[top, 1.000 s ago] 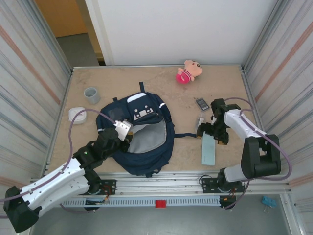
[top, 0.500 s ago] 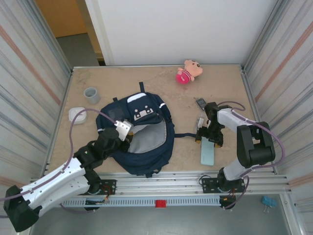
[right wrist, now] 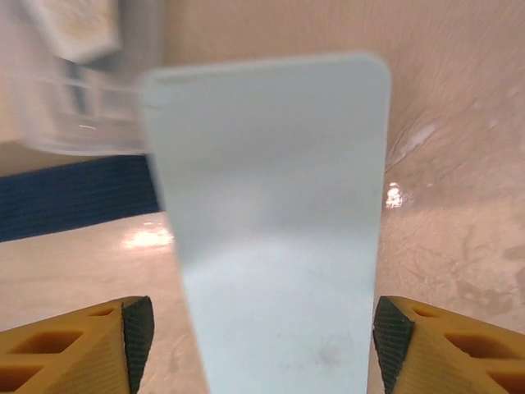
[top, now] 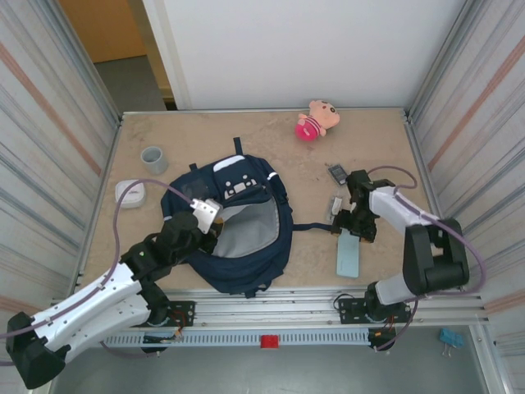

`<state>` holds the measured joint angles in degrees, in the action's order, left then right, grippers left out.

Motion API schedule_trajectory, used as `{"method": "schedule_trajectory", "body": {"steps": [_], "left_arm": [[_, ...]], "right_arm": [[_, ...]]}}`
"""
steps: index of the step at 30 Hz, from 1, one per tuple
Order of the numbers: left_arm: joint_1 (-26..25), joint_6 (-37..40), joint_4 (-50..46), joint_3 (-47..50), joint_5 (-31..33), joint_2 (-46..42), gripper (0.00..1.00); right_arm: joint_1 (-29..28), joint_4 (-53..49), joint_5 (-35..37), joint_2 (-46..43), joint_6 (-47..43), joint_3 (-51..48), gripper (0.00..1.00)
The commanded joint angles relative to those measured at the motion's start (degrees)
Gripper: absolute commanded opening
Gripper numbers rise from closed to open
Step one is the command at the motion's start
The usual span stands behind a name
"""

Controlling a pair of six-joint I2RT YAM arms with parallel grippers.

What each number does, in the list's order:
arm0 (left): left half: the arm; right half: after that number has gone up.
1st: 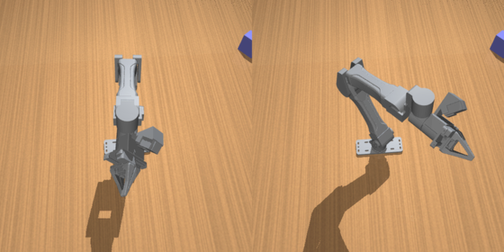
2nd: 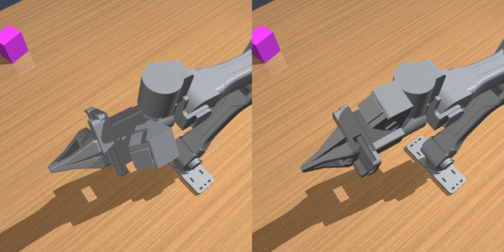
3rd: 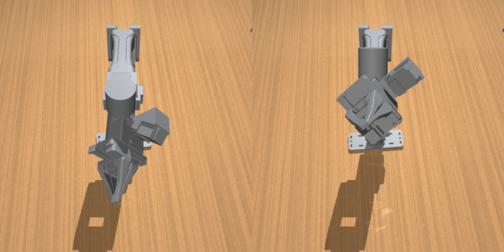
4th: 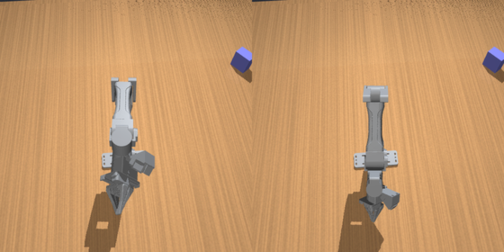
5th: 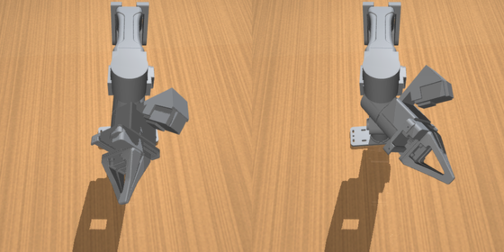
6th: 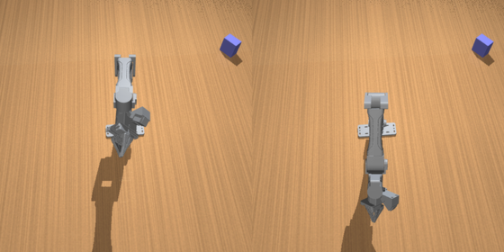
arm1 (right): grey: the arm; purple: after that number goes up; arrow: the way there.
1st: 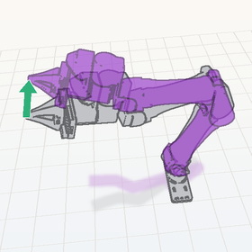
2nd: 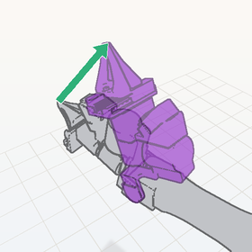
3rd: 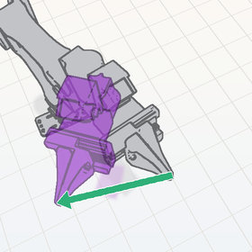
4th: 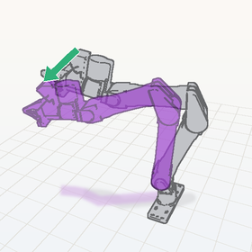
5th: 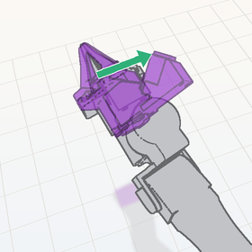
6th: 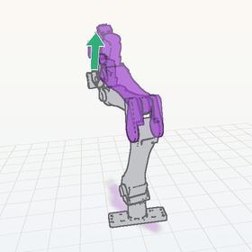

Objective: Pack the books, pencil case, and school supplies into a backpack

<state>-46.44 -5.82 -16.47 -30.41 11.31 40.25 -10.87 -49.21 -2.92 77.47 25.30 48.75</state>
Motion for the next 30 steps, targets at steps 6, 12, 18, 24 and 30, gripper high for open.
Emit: {"method": "schedule_trajectory", "body": {"steps": [6, 12, 18, 24, 30], "left_arm": [[0.47, -2.81, -2.98, -7.39, -1.94, -0.23, 0.0], [0.56, -4.37, -7.25, -11.71, -1.96, 2.18, 0.0], [2.23, -5.94, -9.67, -15.96, -5.34, 4.18, 0.0], [5.33, -6.22, -9.52, -17.76, -8.56, 5.86, 0.0], [5.79, -6.04, -9.36, -17.98, -8.92, 6.68, 0.0]], "right_arm": [[-0.37, 8.13, -8.08, -20.31, -1.51, -1.33, 0.62], [-4.13, 20.66, -16.33, -26.61, -6.14, -1.33, 0.57], [-15.4, 34.03, -22.43, -28.25, -20.35, -0.68, 0.55], [-23.95, 37.14, -14.57, -26.83, -31.25, -0.07, 0.62], [-15.25, 15.03, -2.19, -20.21, -13.49, 5.94, 0.7]]}}
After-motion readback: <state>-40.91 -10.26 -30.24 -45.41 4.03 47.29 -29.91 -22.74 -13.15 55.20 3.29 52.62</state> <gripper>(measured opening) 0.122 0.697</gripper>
